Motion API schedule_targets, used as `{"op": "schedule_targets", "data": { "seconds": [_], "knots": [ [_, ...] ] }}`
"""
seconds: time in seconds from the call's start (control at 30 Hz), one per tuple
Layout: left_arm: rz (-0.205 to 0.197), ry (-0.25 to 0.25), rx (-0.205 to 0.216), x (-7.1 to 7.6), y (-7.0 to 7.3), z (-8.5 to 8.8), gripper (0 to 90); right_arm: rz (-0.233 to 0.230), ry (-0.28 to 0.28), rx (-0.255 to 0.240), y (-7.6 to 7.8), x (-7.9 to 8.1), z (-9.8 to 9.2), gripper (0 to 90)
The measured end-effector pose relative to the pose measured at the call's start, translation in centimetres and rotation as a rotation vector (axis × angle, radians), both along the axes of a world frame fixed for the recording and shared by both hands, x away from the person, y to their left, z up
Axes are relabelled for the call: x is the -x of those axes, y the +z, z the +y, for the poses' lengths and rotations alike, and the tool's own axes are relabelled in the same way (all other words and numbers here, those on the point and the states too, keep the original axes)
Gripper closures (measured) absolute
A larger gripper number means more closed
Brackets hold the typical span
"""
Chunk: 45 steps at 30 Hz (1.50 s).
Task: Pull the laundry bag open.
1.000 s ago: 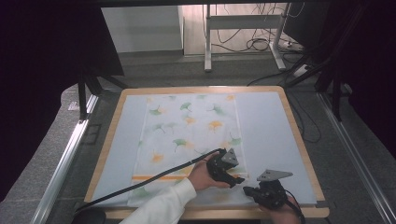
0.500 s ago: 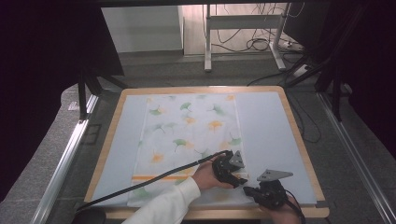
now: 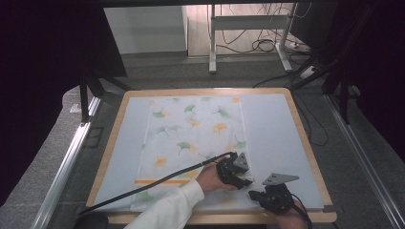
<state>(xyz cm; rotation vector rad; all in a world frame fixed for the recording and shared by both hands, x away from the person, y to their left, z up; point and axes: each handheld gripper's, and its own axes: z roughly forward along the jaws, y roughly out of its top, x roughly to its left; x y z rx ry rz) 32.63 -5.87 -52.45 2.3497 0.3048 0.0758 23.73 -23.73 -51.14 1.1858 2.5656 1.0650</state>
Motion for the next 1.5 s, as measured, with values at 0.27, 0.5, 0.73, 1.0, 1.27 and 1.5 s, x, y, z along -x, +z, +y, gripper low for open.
{"op": "schedule_targets", "data": {
  "seconds": [0.27,0.5,0.73,1.0,1.27,1.5],
  "knots": [
    [0.059,-0.013,0.018,-0.5,-0.1,0.0,62.1,-0.002,0.002,0.002,0.0,0.0,0.0,88.7],
    [0.087,0.012,0.021,-0.8,0.0,0.2,72.4,-0.003,0.001,0.003,0.0,-0.1,0.0,88.7],
    [0.091,0.051,0.033,-0.7,0.1,0.1,82.2,-0.005,0.001,0.014,-0.1,-0.3,0.2,88.7],
    [0.072,0.046,0.024,-0.3,0.1,0.0,82.8,-0.004,0.001,0.015,-0.1,-0.4,0.2,88.7],
    [0.083,0.053,0.045,-0.6,0.2,0.6,70.7,-0.003,-0.001,0.016,-0.1,-0.4,0.1,88.6],
    [0.103,0.085,0.083,-1.3,0.7,2.0,67.8,-0.005,-0.003,0.014,-0.1,-0.5,0.1,88.5]
  ]
}}
